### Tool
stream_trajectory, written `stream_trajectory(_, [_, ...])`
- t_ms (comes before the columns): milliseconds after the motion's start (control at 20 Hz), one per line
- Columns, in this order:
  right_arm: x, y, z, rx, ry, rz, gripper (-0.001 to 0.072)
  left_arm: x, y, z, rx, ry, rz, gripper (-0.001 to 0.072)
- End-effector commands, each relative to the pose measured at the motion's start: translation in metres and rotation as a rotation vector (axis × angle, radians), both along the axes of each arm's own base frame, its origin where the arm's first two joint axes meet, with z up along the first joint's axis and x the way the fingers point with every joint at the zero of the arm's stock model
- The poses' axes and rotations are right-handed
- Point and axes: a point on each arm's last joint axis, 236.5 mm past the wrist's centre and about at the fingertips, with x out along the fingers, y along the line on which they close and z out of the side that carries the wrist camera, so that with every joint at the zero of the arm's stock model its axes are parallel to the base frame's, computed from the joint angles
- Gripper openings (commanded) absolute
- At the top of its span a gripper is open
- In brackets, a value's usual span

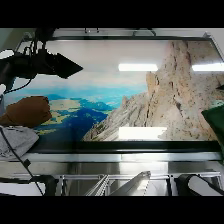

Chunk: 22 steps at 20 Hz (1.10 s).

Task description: Fold the shirts.

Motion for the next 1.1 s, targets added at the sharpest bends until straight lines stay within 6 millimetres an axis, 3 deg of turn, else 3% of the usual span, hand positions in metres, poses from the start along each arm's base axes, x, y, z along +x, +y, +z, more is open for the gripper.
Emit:
stream_trajectory(0, [-0.027, 0.099, 0.000, -0.096, -0.072, 0.244, 0.0024, -0.035, 0.001, -0.057, 0.238, 0.023, 0.066, 0.0004])
stream_trajectory(150, [-0.080, 0.173, -0.029, -0.104, -0.067, 0.455, 0.0024, -0.076, 0.002, -0.091, 0.286, 0.059, 0.142, 0.0005])
stream_trajectory(300, [-0.111, 0.215, -0.076, -0.099, -0.089, 0.532, 0.0024, -0.109, 0.006, -0.143, 0.353, 0.157, 0.225, 0.0006])
stream_trajectory(400, [-0.120, 0.222, -0.091, -0.093, -0.054, 0.561, 0.0024, -0.128, 0.005, -0.155, 0.359, 0.192, 0.225, 0.0007])
stream_trajectory(500, [-0.115, 0.223, -0.092, -0.088, -0.065, 0.558, 0.0024, -0.137, 0.005, -0.156, 0.362, 0.184, 0.230, 0.0006])
stream_trajectory(1050, [-0.111, 0.224, -0.089, -0.079, -0.080, 0.540, 0.0025, -0.135, 0.007, -0.125, 0.348, 0.048, 0.312, 0.0006])
